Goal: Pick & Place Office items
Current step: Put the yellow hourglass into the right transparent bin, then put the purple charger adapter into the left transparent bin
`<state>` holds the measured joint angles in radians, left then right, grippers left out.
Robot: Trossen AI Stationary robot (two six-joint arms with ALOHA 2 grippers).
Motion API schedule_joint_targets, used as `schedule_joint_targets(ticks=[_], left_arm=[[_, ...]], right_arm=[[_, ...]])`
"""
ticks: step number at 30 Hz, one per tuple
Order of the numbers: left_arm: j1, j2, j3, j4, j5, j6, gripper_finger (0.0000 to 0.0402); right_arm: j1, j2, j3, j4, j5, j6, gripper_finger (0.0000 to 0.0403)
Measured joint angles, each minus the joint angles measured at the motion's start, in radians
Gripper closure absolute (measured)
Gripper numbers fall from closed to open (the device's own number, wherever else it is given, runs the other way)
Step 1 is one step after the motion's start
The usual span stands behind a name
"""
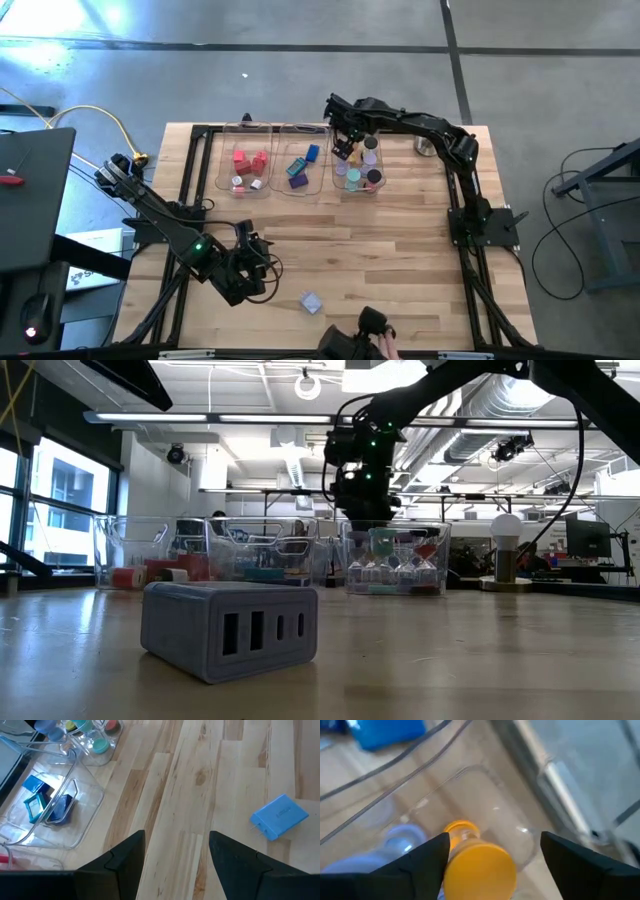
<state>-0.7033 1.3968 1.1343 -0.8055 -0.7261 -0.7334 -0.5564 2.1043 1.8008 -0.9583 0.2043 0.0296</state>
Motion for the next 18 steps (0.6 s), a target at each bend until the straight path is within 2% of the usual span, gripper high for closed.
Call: schedule_joint_targets(ticks=[10, 18], left_arm=[[0.0, 0.0, 0.0, 0.0, 0.0, 0.0, 0.019], [0.0, 0.0, 0.0, -0.001, 0.0, 0.0, 0.019]], right_arm=[[0.007, -0.004, 0.0, 0.058, 0.046, -0.017, 0.0089], [0.037, -0.086, 0.0, 0.138, 0.154, -0.059, 0.0088]])
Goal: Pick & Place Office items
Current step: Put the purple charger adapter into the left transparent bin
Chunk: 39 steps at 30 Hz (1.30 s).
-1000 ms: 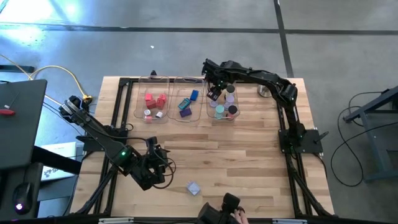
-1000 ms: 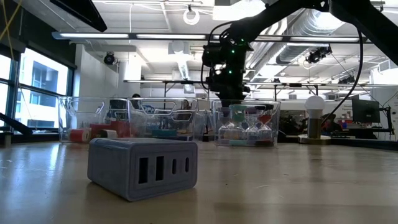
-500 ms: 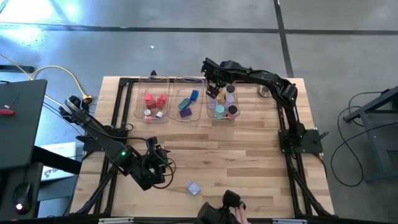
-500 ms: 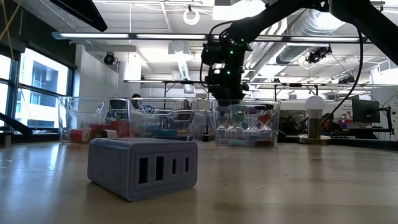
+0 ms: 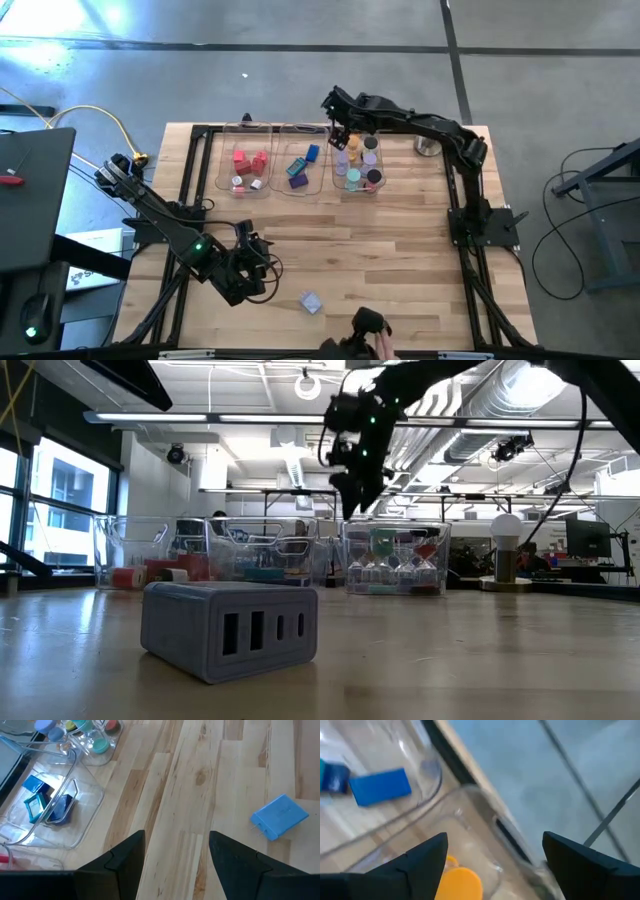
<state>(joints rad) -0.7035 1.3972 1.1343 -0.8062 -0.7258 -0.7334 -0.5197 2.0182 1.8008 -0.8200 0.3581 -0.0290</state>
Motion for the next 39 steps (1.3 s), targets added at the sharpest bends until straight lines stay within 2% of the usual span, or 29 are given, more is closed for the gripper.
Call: schedule_joint_targets(ticks=[9, 12, 17, 20, 25, 30, 35, 39], left_arm=[[0.0, 0.0, 0.0, 0.004, -0.008, 0.0, 0.019], [0.0, 0.0, 0.0, 0.006, -0.007, -0.001, 0.019], [0.0, 0.005, 0.0, 0.008, -0.001, -0.03, 0.019], [-0.002, 0.018, -0.001, 0.008, 0.003, -0.032, 0.019], [-0.002, 0.061, -0.001, 0.006, 0.015, -0.024, 0.019], [-0.002, 0.106, -0.001, 0.007, 0.018, 0.005, 0.019], [-0.019, 0.146, -0.001, 0.016, 0.018, 0.013, 0.019], [-0.05, 0.182, -0.001, 0.071, 0.017, 0.033, 0.019]], right_arm=[[0.122, -0.176, 0.0, 0.022, -0.013, -0.021, 0.009], [0.186, -0.229, 0.0, -0.029, -0.093, 0.037, 0.009], [0.322, -0.273, -0.001, -0.176, -0.329, 0.19, 0.009], [0.438, -0.271, -0.031, -0.229, -0.368, 0.237, 0.009], [0.643, -0.27, -0.144, -0.168, -0.248, 0.358, 0.009], [0.852, -0.27, -0.279, -0.015, -0.041, 0.519, 0.009], [1.016, -0.27, -0.432, 0.256, 0.129, 0.553, 0.009], [1.097, -0.27, -0.551, 0.521, 0.181, 0.513, 0.009]])
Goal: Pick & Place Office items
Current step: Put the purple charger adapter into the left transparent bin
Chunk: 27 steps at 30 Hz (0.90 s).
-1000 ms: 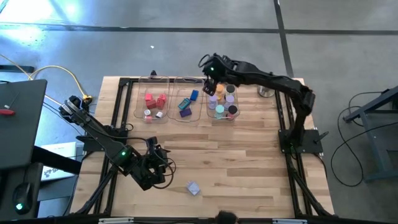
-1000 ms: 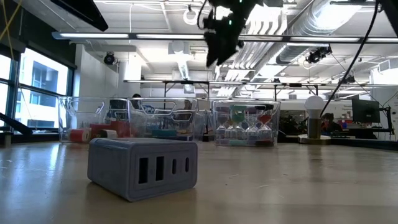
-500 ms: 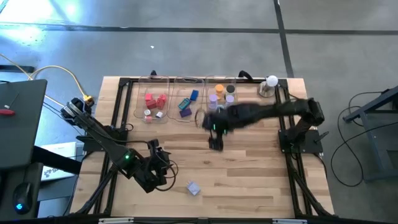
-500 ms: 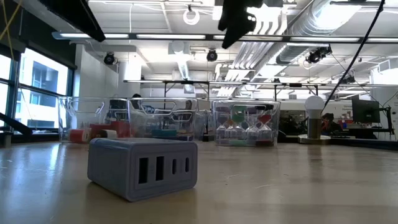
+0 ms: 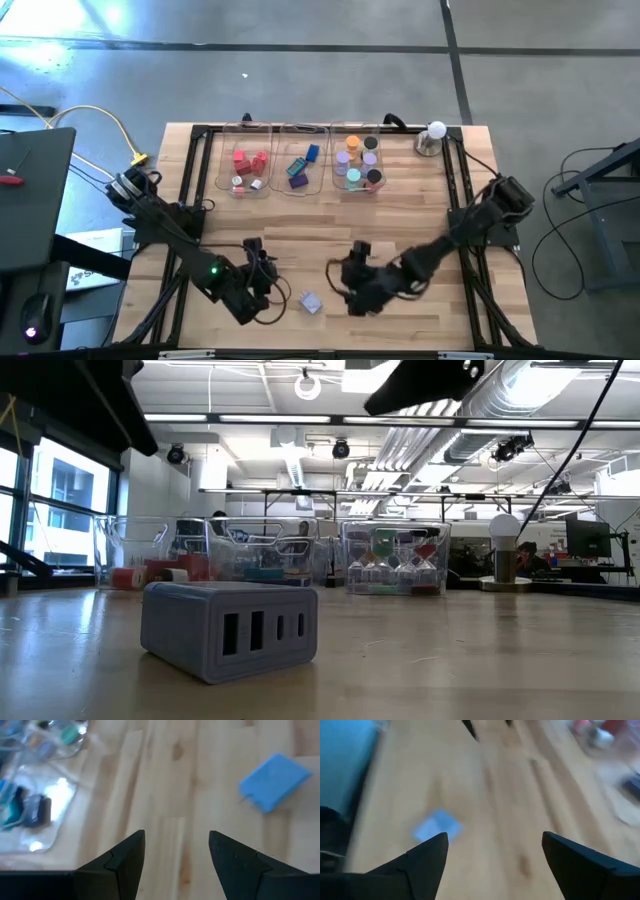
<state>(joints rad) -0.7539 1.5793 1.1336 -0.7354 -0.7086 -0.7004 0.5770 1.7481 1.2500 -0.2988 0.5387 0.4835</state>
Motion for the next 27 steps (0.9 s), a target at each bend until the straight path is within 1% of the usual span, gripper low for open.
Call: schedule_joint_targets(ticks=[3, 6, 9, 14, 17, 21, 24, 27], left_arm=[[-0.023, 0.027, 0.0, 0.063, -0.001, 0.013, 0.019], [-0.038, 0.061, 0.0, 0.142, -0.002, 0.028, 0.019], [-0.046, 0.102, 0.0, 0.204, -0.002, 0.057, 0.019], [-0.033, 0.155, 0.0, 0.261, 0.002, 0.058, 0.019], [-0.019, 0.178, 0.0, 0.315, 0.038, 0.072, 0.019], [0.002, 0.199, 0.0, 0.409, 0.086, 0.143, 0.0188], [0.02, 0.199, 0.0, 0.467, 0.126, 0.165, 0.017], [0.035, 0.198, 0.0, 0.504, 0.139, 0.186, 0.0132]], right_arm=[[0.038, 0.0, -0.071, 0.166, 0.005, -0.017, 0.009], [0.046, 0.0, -0.108, 0.245, 0.009, -0.016, 0.009], [0.051, 0.0, -0.127, 0.288, 0.013, 0.014, 0.009], [0.059, 0.008, -0.136, 0.34, 0.011, 0.052, 0.009], [0.071, 0.011, -0.137, 0.359, 0.016, 0.039, 0.009], [0.094, 0.01, -0.137, 0.369, 0.025, 0.04, 0.009], [0.119, 0.01, -0.137, 0.385, 0.061, 0.037, 0.009], [0.142, 0.01, -0.137, 0.381, 0.085, 0.036, 0.009]])
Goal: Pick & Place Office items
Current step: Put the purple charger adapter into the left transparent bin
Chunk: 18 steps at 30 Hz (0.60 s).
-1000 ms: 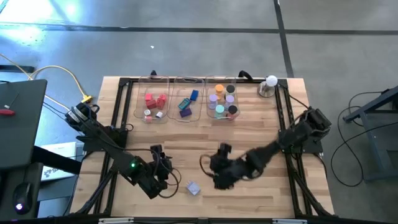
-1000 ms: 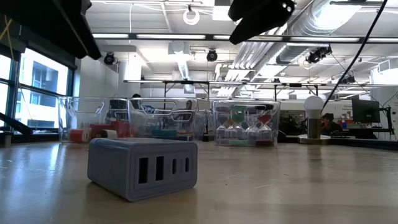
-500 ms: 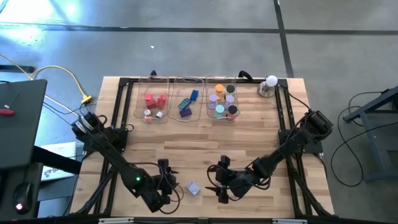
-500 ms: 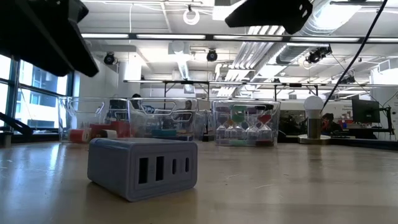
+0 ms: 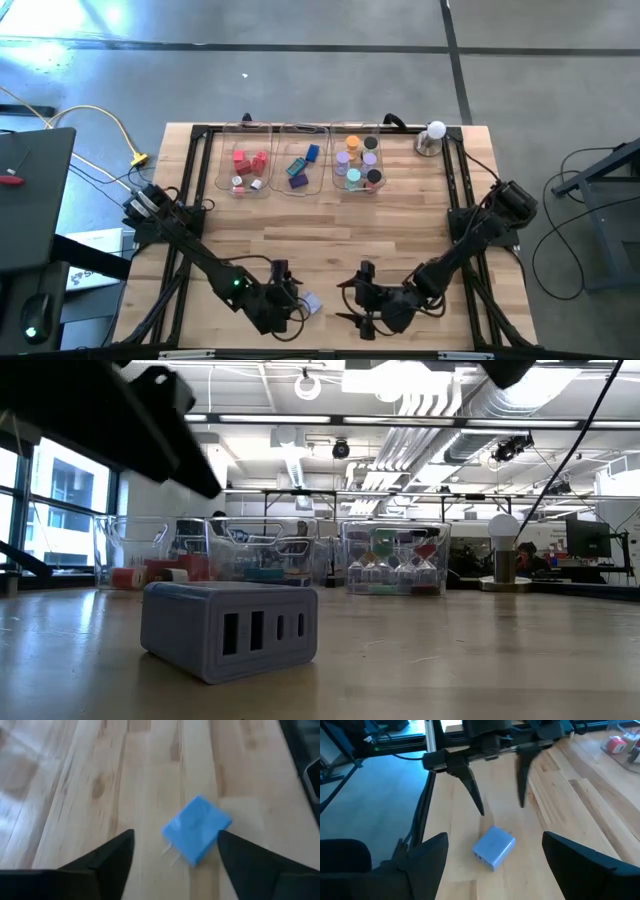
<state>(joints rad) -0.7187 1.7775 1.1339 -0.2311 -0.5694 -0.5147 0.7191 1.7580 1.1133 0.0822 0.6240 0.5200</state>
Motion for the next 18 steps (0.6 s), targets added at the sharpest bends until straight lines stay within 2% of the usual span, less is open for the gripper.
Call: schedule_joint_targets(ticks=[4, 7, 18], left_arm=[[0.019, -0.001, 0.0, 0.066, 0.01, 0.048, 0.0069], [0.032, -0.001, 0.0, 0.141, 0.01, 0.051, 0.0039], [0.082, 0.0, 0.0, 0.313, 0.009, 0.024, 0.0027]], right_arm=[[0.025, 0.0, 0.0, -0.002, 0.006, 0.001, 0.009], [0.04, 0.0, 0.0, -0.002, 0.007, 0.0, 0.009], [0.056, 0.0, 0.0, -0.013, 0.003, 0.008, 0.009]])
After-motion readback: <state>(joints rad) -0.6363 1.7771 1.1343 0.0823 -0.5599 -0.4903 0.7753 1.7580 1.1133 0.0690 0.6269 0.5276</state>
